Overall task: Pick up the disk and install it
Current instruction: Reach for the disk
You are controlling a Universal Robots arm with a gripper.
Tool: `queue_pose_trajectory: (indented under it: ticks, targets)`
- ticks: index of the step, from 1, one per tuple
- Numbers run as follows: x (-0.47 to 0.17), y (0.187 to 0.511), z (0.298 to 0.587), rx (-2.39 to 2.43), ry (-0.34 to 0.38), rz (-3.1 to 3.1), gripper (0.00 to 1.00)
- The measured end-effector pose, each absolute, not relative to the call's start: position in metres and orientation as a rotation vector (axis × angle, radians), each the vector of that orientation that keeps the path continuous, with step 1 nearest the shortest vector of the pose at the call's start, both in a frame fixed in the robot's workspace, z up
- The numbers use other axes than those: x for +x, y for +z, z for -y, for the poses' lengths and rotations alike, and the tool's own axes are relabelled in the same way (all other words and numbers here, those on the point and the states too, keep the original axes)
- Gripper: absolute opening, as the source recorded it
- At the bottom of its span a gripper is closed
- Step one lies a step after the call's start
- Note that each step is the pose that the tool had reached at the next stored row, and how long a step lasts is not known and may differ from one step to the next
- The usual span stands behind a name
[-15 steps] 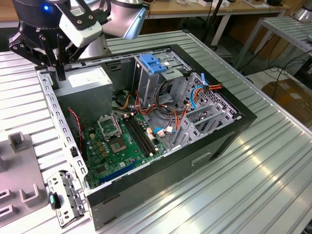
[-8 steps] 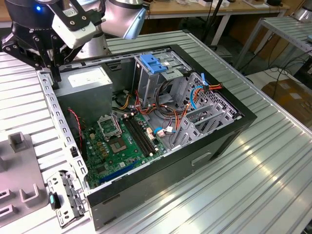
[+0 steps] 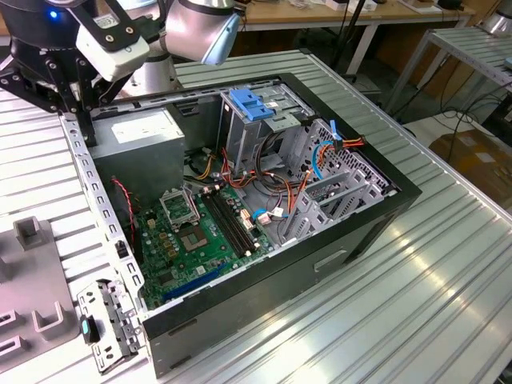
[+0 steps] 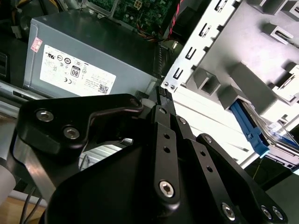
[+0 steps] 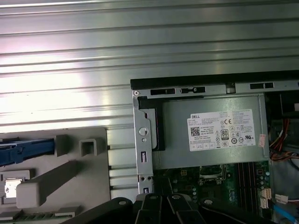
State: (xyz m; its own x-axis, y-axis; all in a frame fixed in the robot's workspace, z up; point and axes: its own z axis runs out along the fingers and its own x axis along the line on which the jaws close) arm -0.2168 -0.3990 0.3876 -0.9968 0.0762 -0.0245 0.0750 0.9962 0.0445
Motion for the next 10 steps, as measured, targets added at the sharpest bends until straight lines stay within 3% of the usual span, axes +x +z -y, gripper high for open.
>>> queue_pose_trajectory:
  ticks: [10]
  targets:
    - [-0.232, 0.387, 0.399, 0.118, 0.068, -3.112, 0.11]
